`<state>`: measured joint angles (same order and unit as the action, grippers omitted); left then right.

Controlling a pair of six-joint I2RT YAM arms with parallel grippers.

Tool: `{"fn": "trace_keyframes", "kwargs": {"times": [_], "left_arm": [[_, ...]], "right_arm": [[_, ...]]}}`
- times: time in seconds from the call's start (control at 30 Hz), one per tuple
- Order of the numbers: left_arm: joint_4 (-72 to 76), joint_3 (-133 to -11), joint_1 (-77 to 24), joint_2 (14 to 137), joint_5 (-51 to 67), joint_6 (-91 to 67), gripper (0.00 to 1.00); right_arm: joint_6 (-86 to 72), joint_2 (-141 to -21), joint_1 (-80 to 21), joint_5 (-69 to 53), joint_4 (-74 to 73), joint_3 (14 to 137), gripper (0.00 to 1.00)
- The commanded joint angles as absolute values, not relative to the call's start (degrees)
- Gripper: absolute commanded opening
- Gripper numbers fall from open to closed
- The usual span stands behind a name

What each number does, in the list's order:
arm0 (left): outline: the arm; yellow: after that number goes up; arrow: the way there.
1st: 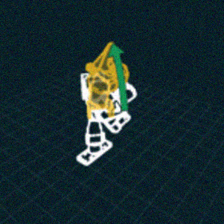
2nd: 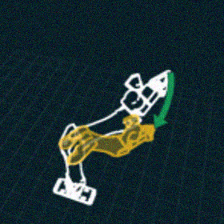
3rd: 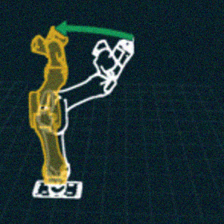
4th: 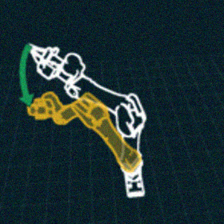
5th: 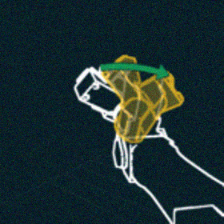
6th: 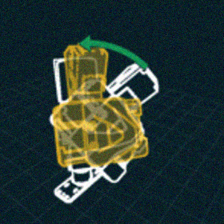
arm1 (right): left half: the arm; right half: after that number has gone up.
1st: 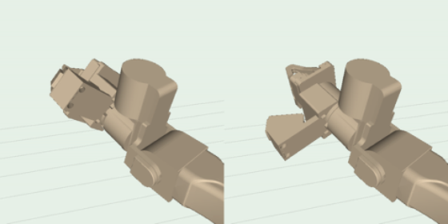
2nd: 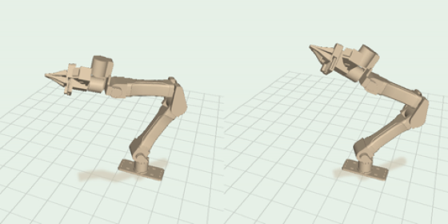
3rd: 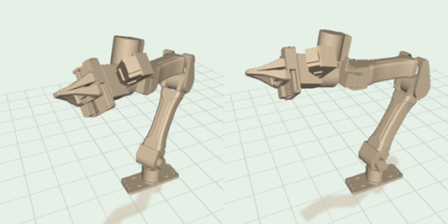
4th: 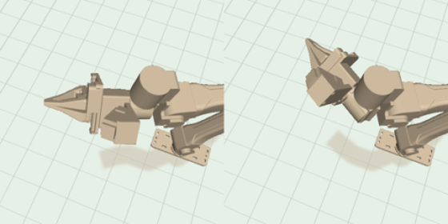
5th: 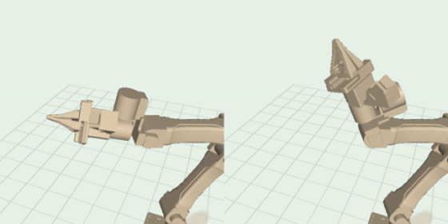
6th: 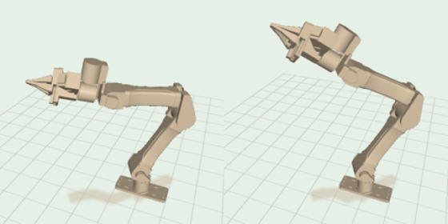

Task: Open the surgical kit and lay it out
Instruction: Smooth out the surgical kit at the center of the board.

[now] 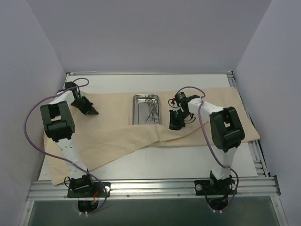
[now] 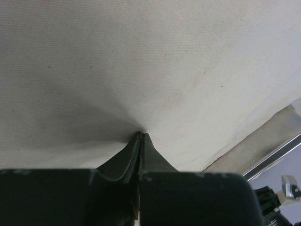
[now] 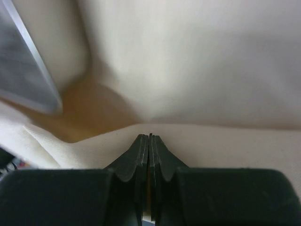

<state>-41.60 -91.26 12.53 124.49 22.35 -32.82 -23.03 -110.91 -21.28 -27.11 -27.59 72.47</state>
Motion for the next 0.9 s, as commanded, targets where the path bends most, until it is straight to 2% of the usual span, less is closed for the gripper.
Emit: {"fn": "trace_keyframes", "kwargs": {"times": [0.0,0.17,0.3,0.37,0.47,0.6,0.7,0.87], "left_arm": [[-43.24,-93.43,12.92,126.03,19.51,-32.78,0.02],[-43.77,-93.78,13.01,125.95,18.46,-32.26,0.02],[-45.17,-95.27,13.18,125.69,17.93,-31.73,0.02],[-45.96,-96.15,13.18,125.25,17.76,-31.55,0.02],[-45.53,-97.64,13.10,124.19,17.40,-31.55,0.02],[-46.66,-100.80,12.83,124.71,15.65,-31.29,0.02],[-50.87,-105.28,12.13,127.34,12.06,-30.50,0.02],[-59.65,-113.02,9.15,132.36,3.79,-29.09,0.02]], "right_arm": [[-24.08,-97.60,-23.99,-26.01,-37.69,64.38,0.00],[-28.91,-83.08,-25.31,-25.05,-43.85,51.35,0.00],[-34.27,-72.00,-25.31,-25.31,-46.58,47.64,0.11],[-36.03,-71.46,-25.05,-23.83,-45.62,50.17,0.13],[-34.37,-76.01,-23.74,-15.69,-41.58,57.79,0.16],[-32.52,-89.86,-15.50,-6.43,-33.34,68.80,0.16],[-30.16,-99.01,-11.61,-4.32,-28.05,77.30,0.12],[-24.35,-111.43,-7.74,-0.96,-27.25,88.32,0.01]]}}
